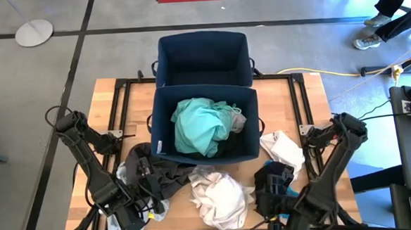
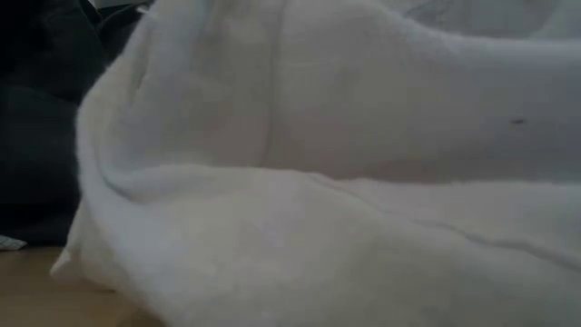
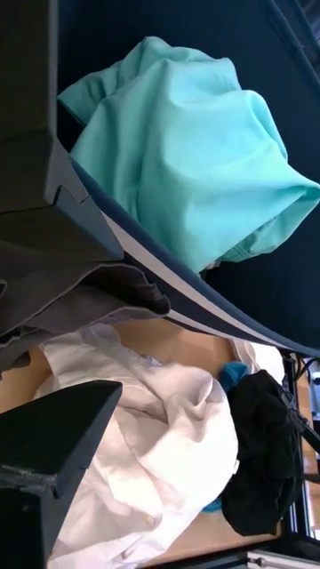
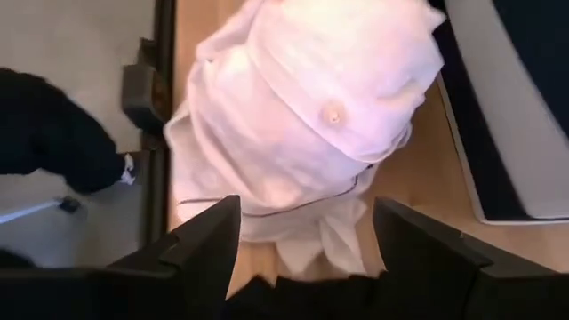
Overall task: Sort clothes
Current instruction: Put the white shirt into the top blue laundry bin
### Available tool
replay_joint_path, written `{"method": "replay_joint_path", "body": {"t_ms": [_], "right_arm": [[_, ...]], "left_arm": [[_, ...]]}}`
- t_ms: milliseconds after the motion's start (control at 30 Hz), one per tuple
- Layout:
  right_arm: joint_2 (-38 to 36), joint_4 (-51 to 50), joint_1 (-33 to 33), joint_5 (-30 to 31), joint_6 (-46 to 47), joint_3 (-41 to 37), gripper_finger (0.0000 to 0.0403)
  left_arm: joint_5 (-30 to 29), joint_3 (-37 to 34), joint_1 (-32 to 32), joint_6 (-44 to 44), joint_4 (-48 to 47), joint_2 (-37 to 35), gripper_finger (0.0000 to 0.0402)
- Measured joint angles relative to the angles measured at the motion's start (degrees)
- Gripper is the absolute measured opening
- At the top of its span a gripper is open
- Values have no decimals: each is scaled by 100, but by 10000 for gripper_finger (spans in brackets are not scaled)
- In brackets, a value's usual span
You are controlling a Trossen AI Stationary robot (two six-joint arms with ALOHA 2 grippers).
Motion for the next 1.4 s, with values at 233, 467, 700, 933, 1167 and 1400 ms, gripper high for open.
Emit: {"method": "replay_joint_path", "body": {"t_ms": [233,467,700,933,1167,1400], "right_arm": [[0,1216,-173,426,-171,-1106,257],[0,2727,-499,612,-1145,-1710,257],[0,3351,-849,287,-1526,-1878,259],[0,3572,-1119,-177,-1547,-1878,306],[53,4099,-1190,-128,-1715,-1878,335],[315,4385,-1192,19,-1906,-1878,331]], "left_arm": [[365,0,-5,-21,26,0,224],[1121,0,-84,116,336,0,224],[1903,-364,-104,575,1652,20,224],[2046,-1172,-15,894,3097,22,224],[2050,-1897,255,1143,4201,72,224],[2283,-2213,640,1575,5106,525,224]]}}
